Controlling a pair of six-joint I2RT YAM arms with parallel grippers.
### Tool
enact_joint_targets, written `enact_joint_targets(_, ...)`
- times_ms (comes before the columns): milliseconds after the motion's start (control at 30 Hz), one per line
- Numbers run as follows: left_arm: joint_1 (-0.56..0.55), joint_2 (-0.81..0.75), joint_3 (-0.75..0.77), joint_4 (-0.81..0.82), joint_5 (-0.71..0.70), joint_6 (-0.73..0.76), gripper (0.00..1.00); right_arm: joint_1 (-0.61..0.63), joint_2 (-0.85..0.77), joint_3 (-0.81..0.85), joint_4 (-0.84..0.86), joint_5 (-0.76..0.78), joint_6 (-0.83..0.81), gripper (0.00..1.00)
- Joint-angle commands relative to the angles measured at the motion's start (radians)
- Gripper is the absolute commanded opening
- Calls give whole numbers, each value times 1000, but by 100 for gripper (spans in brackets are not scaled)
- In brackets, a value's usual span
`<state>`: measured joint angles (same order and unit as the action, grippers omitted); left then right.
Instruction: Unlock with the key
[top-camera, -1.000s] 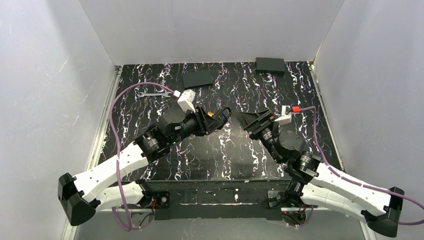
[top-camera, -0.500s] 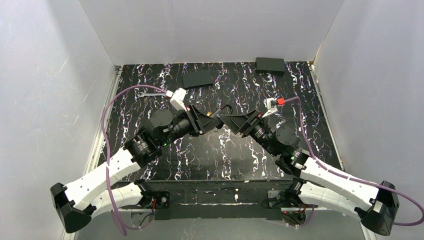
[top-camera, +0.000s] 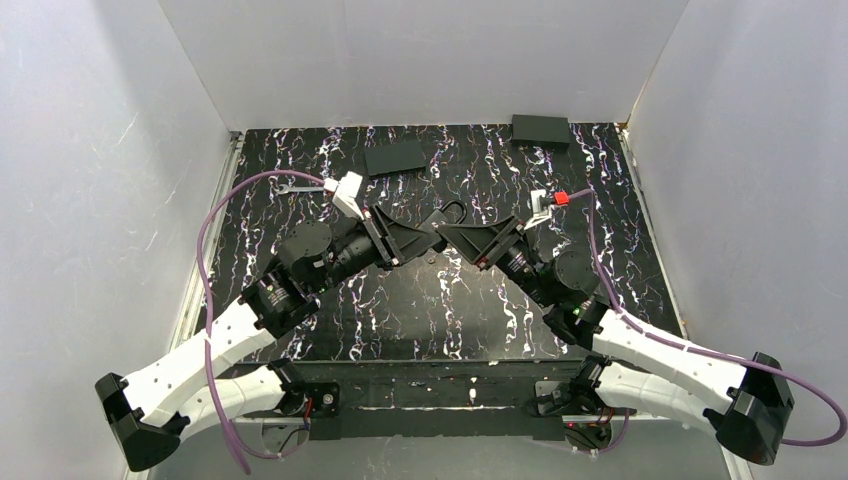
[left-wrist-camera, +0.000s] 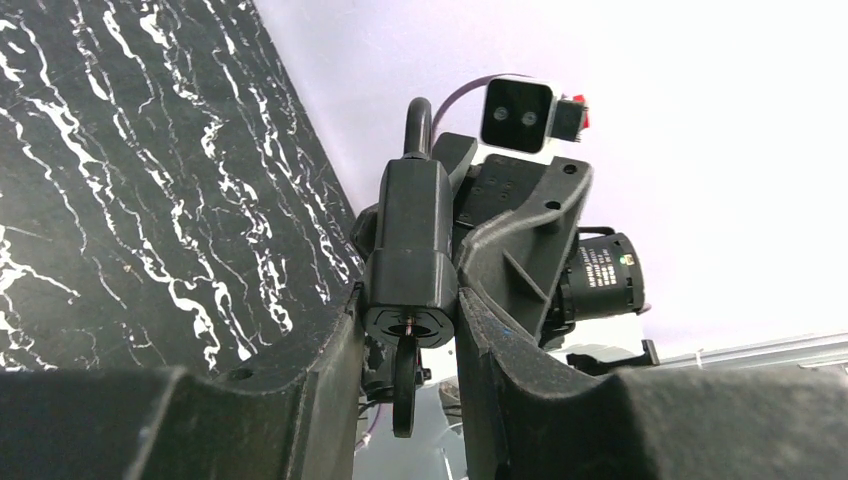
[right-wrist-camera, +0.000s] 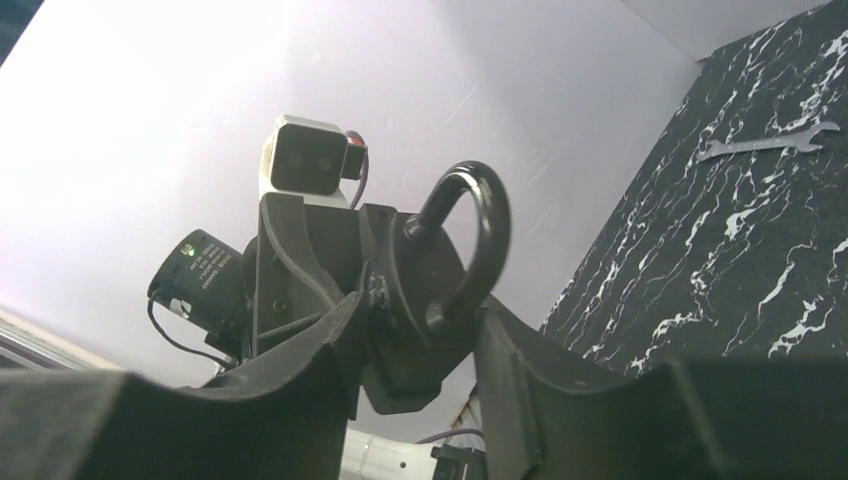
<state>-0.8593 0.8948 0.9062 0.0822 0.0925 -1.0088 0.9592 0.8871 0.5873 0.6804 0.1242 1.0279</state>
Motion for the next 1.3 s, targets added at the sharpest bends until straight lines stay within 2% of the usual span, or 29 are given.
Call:
enact_joint_targets(0, 6, -33, 22, 129, 22, -28, 0, -2, -4, 31, 148, 0, 17, 45)
enact_joint_targets(100, 6, -30, 17, 135, 29, -37, 0, -2, 5, 37, 158, 3, 24, 34)
enact_joint_targets(300, 6, -27, 0, 136, 29, -30, 0, -2, 22, 50, 151, -9, 32, 2)
enact_joint_targets(367, 5, -32, -11, 136, 18, -26, 12, -2, 19, 56, 130, -9, 28, 1)
enact_joint_targets(533, 16, -48, -45, 130, -2, -13, 49, -2, 1, 61, 92, 7, 21, 1)
enact_joint_targets(600, 20, -55, -55, 125, -6, -5, 59, -2, -9, 61, 75, 20, 20, 1)
enact_joint_targets(667, 22, -61, -61, 111, -11, 3, 65, -2, -17, 64, 56, 29, 17, 1)
enact_joint_targets(933, 24, -86, -72, 48, -21, 42, 73, -2, -26, 59, 54, 60, 35, 1)
enact_joint_targets(1100, 25, -136, -36, -153, -77, 142, 77, -2, -38, 70, 21, 114, 77, 1)
enact_joint_targets(1267, 25, -192, -11, -251, -79, 242, 73, -2, -40, 90, -5, 147, 129, 1)
